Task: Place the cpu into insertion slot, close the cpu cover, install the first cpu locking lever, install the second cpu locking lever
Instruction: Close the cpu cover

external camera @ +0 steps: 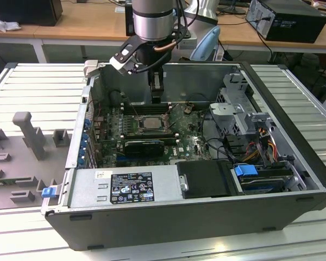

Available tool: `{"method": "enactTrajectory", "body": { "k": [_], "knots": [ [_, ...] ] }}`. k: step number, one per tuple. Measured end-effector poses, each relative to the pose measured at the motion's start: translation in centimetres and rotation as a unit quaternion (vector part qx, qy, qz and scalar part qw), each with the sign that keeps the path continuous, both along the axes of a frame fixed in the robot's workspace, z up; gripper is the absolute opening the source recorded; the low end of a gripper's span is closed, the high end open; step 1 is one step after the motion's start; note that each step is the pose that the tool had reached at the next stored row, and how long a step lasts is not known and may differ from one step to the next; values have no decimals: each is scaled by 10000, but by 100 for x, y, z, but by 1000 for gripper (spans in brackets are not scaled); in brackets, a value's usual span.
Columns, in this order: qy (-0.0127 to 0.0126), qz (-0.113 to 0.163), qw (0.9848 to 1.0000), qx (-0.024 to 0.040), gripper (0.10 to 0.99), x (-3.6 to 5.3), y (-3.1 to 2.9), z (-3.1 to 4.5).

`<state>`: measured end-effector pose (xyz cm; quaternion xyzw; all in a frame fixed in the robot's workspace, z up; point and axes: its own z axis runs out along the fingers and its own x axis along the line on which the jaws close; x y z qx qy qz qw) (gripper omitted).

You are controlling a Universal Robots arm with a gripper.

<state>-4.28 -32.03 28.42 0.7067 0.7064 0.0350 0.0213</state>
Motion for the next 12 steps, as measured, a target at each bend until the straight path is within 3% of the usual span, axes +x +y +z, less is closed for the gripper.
{"method": "enactTrajectory", "body": {
  "k": [12],
  "knots": [
    [0,0,10000,0,106,0,1,66]
  ]
}}
